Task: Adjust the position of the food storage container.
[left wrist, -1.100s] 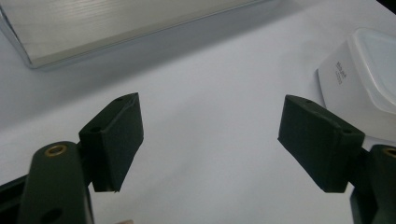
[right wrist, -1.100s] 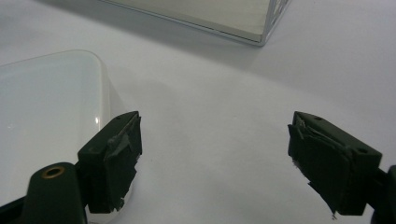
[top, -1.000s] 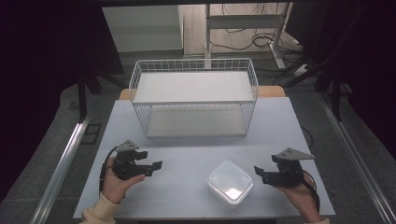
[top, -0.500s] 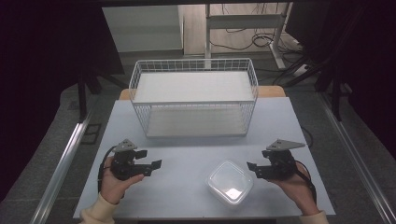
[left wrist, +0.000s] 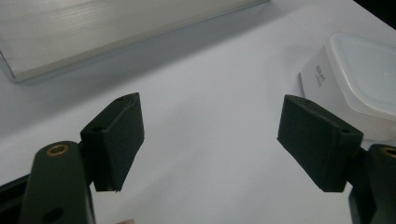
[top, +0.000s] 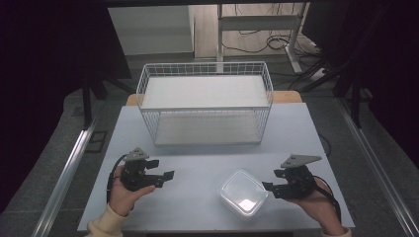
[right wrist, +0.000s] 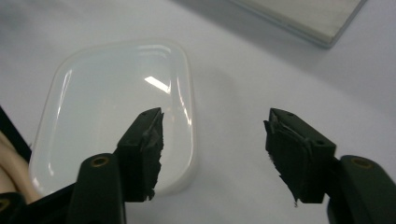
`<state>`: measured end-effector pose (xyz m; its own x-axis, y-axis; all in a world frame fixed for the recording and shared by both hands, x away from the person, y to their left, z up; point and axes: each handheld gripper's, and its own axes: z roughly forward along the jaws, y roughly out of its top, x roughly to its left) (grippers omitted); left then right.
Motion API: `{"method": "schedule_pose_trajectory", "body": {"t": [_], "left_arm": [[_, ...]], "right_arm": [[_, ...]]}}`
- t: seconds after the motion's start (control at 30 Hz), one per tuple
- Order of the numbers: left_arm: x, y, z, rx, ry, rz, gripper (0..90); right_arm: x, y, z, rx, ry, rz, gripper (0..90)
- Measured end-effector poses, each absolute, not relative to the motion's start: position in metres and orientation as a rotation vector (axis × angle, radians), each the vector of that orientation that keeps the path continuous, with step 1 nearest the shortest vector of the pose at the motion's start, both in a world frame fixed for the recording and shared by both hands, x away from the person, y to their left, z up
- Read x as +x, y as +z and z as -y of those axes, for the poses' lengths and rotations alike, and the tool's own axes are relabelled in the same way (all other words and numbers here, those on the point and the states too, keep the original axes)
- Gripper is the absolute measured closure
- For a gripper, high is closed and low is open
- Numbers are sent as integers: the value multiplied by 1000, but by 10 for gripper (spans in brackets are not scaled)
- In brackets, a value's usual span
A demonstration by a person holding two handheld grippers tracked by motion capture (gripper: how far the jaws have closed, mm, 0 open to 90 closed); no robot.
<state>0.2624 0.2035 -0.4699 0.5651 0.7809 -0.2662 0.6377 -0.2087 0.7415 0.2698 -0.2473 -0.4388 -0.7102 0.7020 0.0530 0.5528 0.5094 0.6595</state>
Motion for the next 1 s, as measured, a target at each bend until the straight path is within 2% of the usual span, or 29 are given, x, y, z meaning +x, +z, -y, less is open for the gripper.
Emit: {"method": "schedule_pose_trajectory", "body": {"t": [0.23, 0.27, 0.3, 0.33, 0.37, 0.4, 0.43, 0.5, 0.57, 0.6, 0.77, 1.0], "left_arm": [[264, -474, -204, 1940, 191, -1151, 220], [265, -474, -205, 1940, 192, -1151, 220], [264, -474, -205, 1940, 192, -1152, 220], [264, -474, -205, 1940, 192, -1152, 220], [264, -474, -205, 1941, 192, -1151, 220], [264, -474, -205, 1941, 192, -1151, 220], [264, -474, -205, 1942, 193, -1150, 220], [264, -474, -205, 1942, 193, -1150, 220], [264, -475, -204, 1946, 193, -1149, 220], [264, -475, -204, 1946, 193, -1149, 220], [264, -475, -203, 1951, 189, -1147, 220], [265, -476, -203, 1953, 185, -1150, 220]], "right_arm": [[259, -444, 257, 1108, 949, -2569, 522], [257, -444, 258, 1107, 939, -2577, 550], [252, -445, 258, 1102, 913, -2600, 618], [252, -445, 258, 1102, 913, -2600, 618], [247, -447, 258, 1091, 871, -2626, 672], [247, -447, 258, 1091, 871, -2626, 672], [243, -451, 258, 1080, 827, -2651, 732], [242, -452, 258, 1075, 811, -2660, 756], [238, -459, 255, 1045, 765, -2712, 853], [237, -463, 253, 1031, 746, -2732, 871], [235, -477, 236, 928, 687, -2827, 891], [233, -480, 222, 867, 668, -2837, 892]]}}
